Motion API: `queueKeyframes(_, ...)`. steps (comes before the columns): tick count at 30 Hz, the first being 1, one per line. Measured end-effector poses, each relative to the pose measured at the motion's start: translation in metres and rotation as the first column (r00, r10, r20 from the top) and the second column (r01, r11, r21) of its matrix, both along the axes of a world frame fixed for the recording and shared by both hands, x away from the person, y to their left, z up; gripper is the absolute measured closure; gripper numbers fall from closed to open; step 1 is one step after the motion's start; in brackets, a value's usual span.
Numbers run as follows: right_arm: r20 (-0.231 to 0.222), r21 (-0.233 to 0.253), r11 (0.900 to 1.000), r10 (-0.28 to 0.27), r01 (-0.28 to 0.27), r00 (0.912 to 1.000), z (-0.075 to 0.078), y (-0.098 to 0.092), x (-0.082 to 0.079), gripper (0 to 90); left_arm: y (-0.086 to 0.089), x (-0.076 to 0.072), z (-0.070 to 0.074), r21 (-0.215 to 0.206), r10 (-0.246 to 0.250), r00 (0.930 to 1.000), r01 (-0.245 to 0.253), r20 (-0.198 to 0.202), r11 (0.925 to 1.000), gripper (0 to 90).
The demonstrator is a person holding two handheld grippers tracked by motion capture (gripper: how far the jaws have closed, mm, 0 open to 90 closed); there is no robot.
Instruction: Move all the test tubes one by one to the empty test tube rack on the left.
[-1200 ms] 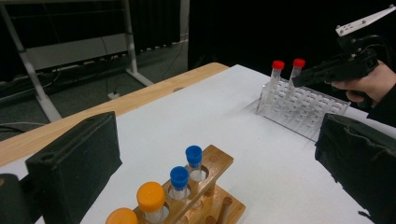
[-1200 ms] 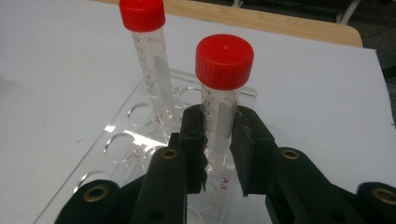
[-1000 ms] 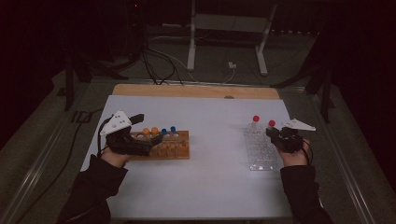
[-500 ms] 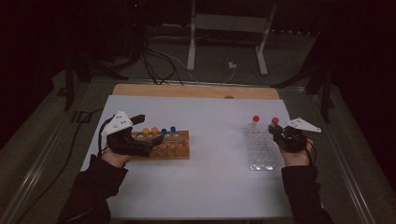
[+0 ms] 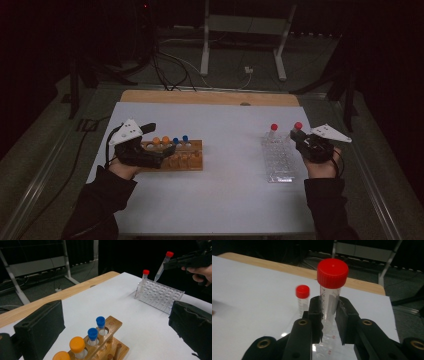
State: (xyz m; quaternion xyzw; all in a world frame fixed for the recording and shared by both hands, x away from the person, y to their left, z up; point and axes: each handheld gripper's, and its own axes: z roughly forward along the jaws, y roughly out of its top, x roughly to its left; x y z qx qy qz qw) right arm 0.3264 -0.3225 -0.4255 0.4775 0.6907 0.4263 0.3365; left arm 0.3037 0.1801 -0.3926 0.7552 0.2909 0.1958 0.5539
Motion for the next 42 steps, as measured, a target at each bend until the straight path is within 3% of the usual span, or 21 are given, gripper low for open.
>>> queueKeyframes(10,0.002,0.001,0.997,0.083,-0.083,0.9966,0.011,0.021,-0.01,75.0,-0.01,-0.003,-0.001,0.021,-0.03,0.9995,0.03,-0.014,0.9993,0.8)
queueKeyframes(21,-0.02,-0.003,0.981,0.194,-0.194,0.9808,0.012,0.052,-0.019,75.0,-0.026,-0.008,-0.006,0.027,-0.099,0.9945,0.1,-0.035,0.9947,0.9)
queueKeyframes(31,-0.046,-0.014,0.955,0.294,-0.295,0.9546,0.009,0.085,-0.029,74.9,-0.039,-0.013,-0.007,0.023,-0.134,0.9895,0.135,-0.055,0.9906,0.9)
queueKeyframes(42,-0.072,-0.028,0.912,0.406,-0.409,0.9111,0.005,0.121,-0.045,75.0,-0.051,-0.021,-0.006,0.015,-0.186,0.9804,0.188,-0.064,0.9821,1.0)
